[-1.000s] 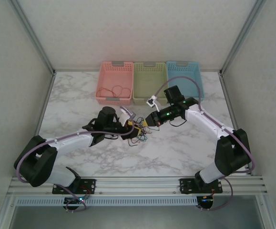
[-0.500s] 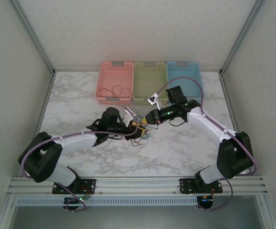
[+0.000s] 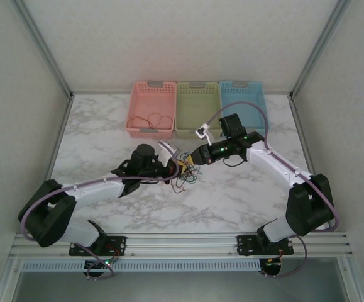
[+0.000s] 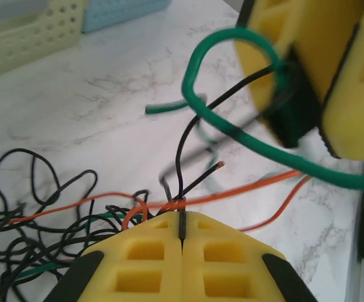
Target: Untangle the cables
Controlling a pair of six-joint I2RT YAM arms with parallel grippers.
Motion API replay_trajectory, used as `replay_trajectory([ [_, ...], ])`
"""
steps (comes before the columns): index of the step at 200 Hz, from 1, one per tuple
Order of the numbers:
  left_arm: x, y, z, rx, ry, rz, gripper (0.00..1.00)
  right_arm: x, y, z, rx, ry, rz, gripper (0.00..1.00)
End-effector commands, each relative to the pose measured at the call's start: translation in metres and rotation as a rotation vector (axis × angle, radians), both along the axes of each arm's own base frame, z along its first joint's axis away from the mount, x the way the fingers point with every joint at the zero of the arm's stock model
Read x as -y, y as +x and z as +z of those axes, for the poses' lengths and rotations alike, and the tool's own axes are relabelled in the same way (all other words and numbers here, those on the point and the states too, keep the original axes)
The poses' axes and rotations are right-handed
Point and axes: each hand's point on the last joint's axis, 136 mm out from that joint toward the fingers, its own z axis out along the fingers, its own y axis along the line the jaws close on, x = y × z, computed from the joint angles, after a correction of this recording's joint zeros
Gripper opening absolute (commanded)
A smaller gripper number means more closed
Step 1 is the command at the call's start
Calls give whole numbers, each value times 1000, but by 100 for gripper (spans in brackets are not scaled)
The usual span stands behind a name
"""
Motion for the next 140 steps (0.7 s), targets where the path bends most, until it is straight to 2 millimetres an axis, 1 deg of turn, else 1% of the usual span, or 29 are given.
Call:
replay_trajectory([
  [1,-15,2,12,34,-3,86,0,10,-2,-1,15,-54,-37,36],
  [11,-21,0,13,34,4,102,0,12,-1,-1,28,-69,-51,41],
  [25,-28,-4,14,38,12,116,0,15,-1,1,48,-77,-64,45],
  [53,-39,-10,15,45,21,140,0,24,0,-2,88,-108,-109,47],
  [68,-44,-11,15,46,23,152,0,32,2,-11,102,-159,-149,47],
  [92,-49,-13,18,54,21,169,0,44,8,-32,92,-253,-200,47],
  [114,-52,-14,19,56,19,171,0,41,7,-42,66,-243,-206,47],
  [140,-52,-15,16,50,27,168,0,27,11,-40,80,-184,-186,47],
])
